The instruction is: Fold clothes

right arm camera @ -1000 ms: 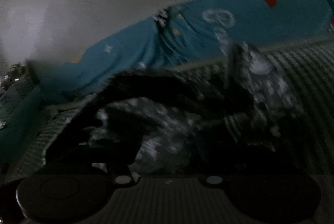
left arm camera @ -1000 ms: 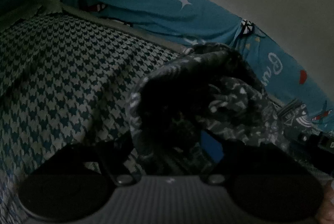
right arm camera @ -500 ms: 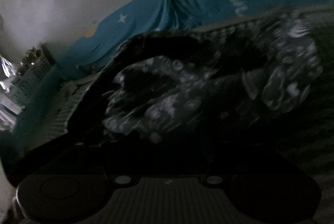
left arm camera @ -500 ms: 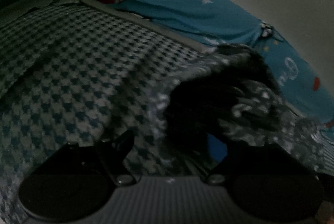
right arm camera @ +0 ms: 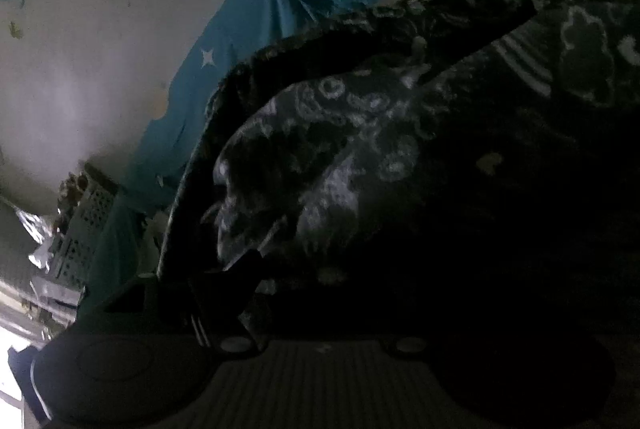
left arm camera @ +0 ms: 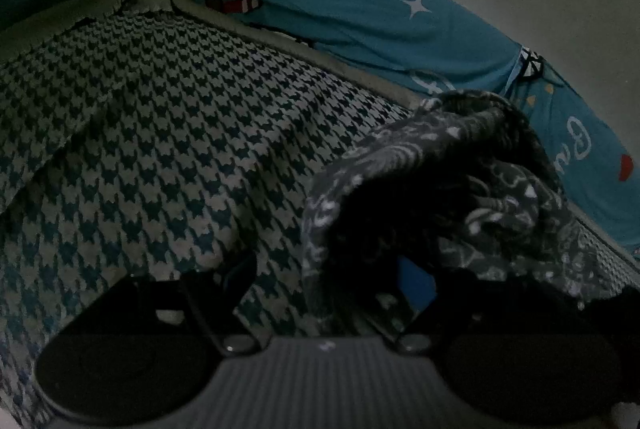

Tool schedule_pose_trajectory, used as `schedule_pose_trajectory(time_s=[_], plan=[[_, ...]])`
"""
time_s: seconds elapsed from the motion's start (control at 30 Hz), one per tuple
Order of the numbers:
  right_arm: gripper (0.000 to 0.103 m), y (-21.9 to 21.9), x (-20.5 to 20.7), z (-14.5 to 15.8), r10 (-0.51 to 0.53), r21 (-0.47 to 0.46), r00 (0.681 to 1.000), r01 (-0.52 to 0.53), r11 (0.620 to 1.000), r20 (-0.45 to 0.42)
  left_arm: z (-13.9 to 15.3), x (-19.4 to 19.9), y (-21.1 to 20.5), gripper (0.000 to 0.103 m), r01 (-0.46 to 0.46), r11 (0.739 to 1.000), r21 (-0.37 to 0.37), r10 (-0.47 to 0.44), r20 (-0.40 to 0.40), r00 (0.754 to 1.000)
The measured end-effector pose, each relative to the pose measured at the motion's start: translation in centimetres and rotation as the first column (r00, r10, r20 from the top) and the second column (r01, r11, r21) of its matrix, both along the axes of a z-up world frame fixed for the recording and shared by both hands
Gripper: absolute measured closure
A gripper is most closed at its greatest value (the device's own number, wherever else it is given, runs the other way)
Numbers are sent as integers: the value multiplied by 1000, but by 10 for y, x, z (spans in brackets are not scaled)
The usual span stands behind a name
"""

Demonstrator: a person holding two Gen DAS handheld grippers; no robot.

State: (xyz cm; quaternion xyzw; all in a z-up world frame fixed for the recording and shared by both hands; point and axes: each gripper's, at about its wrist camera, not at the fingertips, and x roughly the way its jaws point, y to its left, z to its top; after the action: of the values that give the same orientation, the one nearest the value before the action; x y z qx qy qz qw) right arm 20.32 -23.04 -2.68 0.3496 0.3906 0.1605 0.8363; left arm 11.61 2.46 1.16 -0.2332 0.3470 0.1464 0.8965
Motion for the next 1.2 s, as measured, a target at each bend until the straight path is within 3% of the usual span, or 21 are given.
schedule_pose_trajectory(time_s=[0.1,0.17,0.27,0.4,0.6,0.93,1.07,1.2], plan=[[55,0,4,1,-23,-33,1000,23,999,15,1,-1,0,26,0,1000,10,0,1,1000],[77,-1,6,2,-34,-56,999,35,998,20,2,-2,0,26,2,1000,9,-2,1,1000],[89,-7,6,11,-42,-62,998,45,997,52,3,-3,-2,26,11,1000,4,-11,11,1000],[91,-14,-3,39,-56,-118,980,79,990,192,8,-4,-6,27,47,999,-1,-47,46,998],[92,-40,-30,80,-96,-169,918,172,970,386,22,-9,-17,25,129,992,-14,-126,119,985],[92,-84,-59,96,-239,-211,873,352,912,425,34,-15,-51,13,271,963,10,-268,175,947],[92,-101,-69,101,-314,-253,850,443,860,423,35,-18,-59,12,344,939,-13,-334,201,921],[92,-117,-76,103,-400,-316,812,547,775,424,32,-20,-64,7,380,925,-16,-368,208,906]])
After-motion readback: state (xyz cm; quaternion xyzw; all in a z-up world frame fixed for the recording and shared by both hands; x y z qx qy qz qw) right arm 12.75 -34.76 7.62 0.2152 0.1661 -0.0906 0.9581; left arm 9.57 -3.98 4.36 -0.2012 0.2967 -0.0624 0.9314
